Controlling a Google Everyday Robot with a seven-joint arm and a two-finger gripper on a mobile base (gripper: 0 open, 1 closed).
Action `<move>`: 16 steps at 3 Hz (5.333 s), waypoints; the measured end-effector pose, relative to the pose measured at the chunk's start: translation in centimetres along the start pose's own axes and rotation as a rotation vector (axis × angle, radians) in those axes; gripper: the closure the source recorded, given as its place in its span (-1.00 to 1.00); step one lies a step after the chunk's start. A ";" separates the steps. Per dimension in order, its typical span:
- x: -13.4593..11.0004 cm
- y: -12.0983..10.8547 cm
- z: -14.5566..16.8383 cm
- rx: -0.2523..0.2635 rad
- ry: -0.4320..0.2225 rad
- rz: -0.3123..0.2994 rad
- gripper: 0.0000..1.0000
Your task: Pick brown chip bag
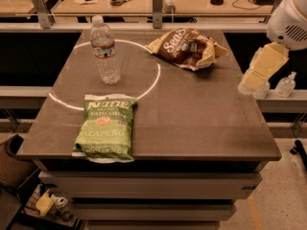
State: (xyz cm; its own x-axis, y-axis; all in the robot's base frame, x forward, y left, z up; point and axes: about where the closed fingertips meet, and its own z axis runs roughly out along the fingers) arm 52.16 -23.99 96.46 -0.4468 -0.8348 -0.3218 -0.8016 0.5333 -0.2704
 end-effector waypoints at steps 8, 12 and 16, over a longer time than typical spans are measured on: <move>-8.8 -12.5 15.8 -0.033 -0.354 0.293 -1.00; -13.3 -14.2 23.6 -0.054 -0.375 0.389 -0.63; -13.6 -13.7 24.5 -0.067 -0.370 0.385 1.00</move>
Offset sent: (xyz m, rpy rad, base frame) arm 0.1242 -0.0280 0.0044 0.1699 -0.2229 -0.1145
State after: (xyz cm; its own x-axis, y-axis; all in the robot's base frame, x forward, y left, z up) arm 78.98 -16.58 82.34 -0.5536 -0.4697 -0.6877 -0.6361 0.7714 -0.0149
